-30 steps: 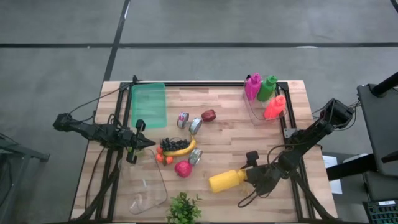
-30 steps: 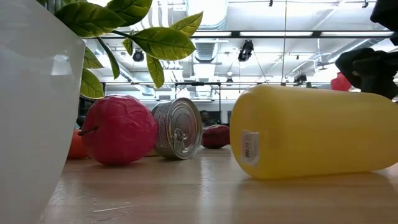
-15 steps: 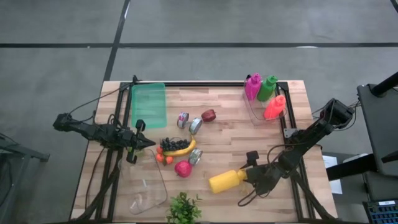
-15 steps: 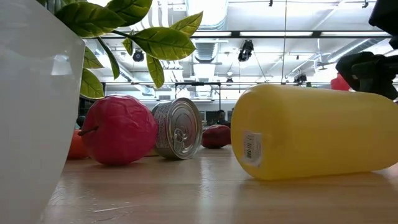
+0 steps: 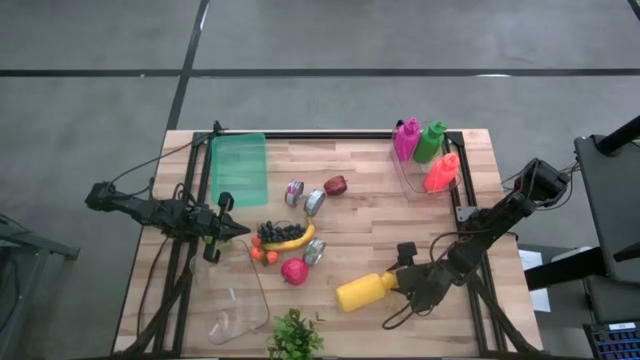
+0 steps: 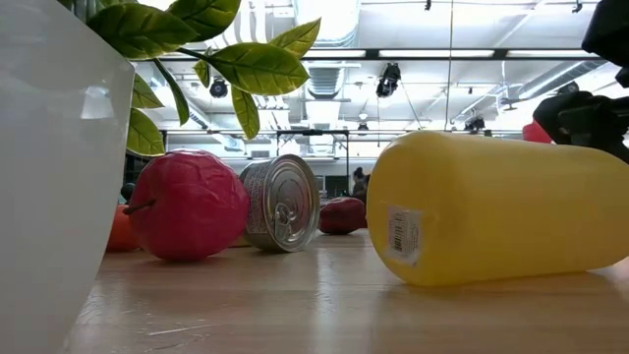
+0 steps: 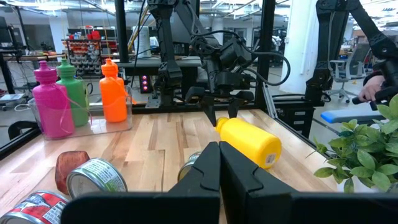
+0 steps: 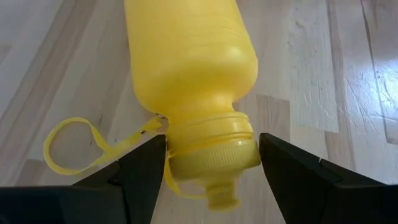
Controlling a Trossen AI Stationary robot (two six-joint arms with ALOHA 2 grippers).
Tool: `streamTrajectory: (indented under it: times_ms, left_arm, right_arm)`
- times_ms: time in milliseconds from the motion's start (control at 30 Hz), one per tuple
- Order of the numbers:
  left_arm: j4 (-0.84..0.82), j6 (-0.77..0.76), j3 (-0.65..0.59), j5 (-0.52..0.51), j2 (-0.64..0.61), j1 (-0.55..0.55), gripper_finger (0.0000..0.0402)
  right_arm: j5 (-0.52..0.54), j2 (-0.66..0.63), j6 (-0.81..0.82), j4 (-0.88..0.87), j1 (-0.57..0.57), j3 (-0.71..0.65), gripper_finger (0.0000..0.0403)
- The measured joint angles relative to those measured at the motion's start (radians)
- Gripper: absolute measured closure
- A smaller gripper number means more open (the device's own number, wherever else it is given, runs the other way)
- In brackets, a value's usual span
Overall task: Pick & Place Food Item
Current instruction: Put the yellow tumbler bottle into the top right transparent bin
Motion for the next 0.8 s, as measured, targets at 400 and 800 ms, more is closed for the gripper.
streamTrajectory:
  times_ms: [400,800]
  left_arm:
    - [0.000,0.000,0.000,0.000,0.000,0.000,0.0402]
    - [0.000,0.000,0.000,0.000,0.000,0.000,0.0402]
  right_arm:
    - [0.000,0.000,0.000,-0.001,0.000,0.000,0.0147]
    - [0.000,0.000,-0.028,-0.002,0.000,0.000,0.0147]
